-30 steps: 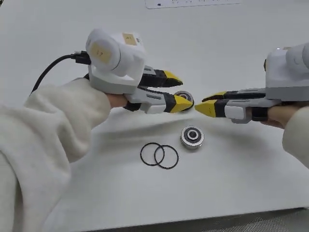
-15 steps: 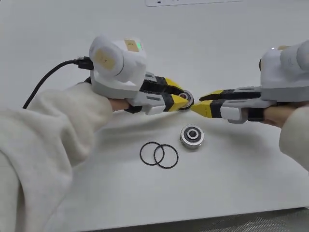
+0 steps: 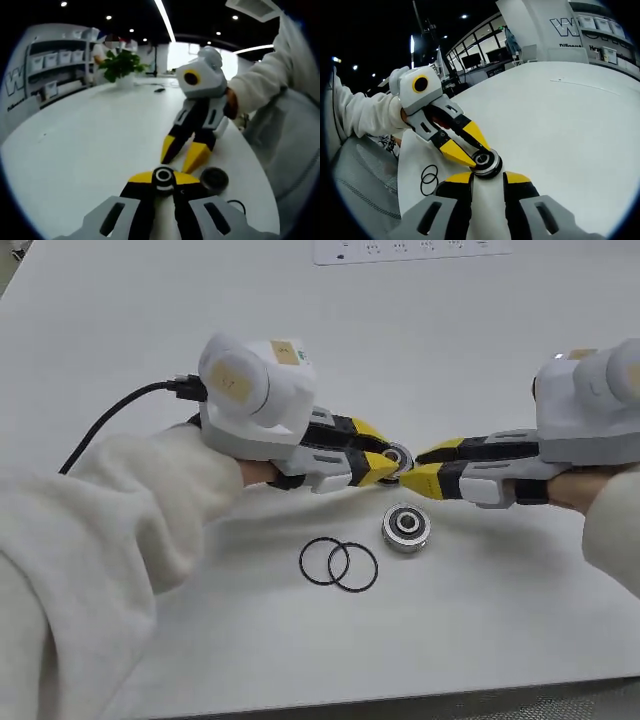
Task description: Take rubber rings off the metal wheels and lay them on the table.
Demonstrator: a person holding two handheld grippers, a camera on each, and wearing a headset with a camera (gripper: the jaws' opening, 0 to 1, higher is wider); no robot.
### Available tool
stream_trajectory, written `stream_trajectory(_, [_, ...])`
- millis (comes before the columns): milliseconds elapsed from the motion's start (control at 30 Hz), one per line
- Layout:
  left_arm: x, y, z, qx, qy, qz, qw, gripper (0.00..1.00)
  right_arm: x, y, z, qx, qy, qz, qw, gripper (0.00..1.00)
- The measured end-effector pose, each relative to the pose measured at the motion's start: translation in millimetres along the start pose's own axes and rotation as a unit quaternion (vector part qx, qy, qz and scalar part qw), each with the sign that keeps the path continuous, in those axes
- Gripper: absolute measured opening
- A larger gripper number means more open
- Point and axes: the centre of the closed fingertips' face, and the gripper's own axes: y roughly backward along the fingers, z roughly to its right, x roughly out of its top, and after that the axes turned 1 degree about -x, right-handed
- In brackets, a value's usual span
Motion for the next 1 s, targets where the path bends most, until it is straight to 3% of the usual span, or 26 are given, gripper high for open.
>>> stream_trajectory(200, [-1.4, 0.2, 2.5, -0.001, -0.004, -0.01, 0.9999, 0.14, -0.9, 0.1, -1.1, 0.005, 0.013, -0.006, 0.9999, 0.21])
stream_trajectory(333, [-2.2, -0.2, 1.6, 0.004, -0.002, -0.012, 0.9999, 0.14, -4.2, 0.9, -3.2, 0.014, 0.031, -0.012, 0.9993, 0.13])
stream_trajectory(600, [-4.1, -0.5, 1.9, 0.005, -0.002, -0.018, 0.9998, 0.14, -4.4, 1.5, -6.3, 0.014, 0.047, -0.019, 0.9986, 0.11])
stream_trajectory(700, [-4.9, -0.2, 2.4, 0.004, -0.003, -0.017, 0.9998, 0.14, -1.9, 2.2, -8.1, 0.018, 0.053, -0.014, 0.9984, 0.21])
stream_trajectory(767, [-5.2, -0.2, 2.5, 0.005, -0.003, -0.018, 0.9998, 0.14, -1.5, 0.1, -6.6, 0.008, 0.067, -0.009, 0.9977, 0.29])
stream_trajectory(1000, [-5.7, -0.3, 2.4, 0.006, -0.004, -0.018, 0.9998, 0.14, 0.5, -4.0, -7.8, 0.005, 0.082, 0.004, 0.9966, 0.28])
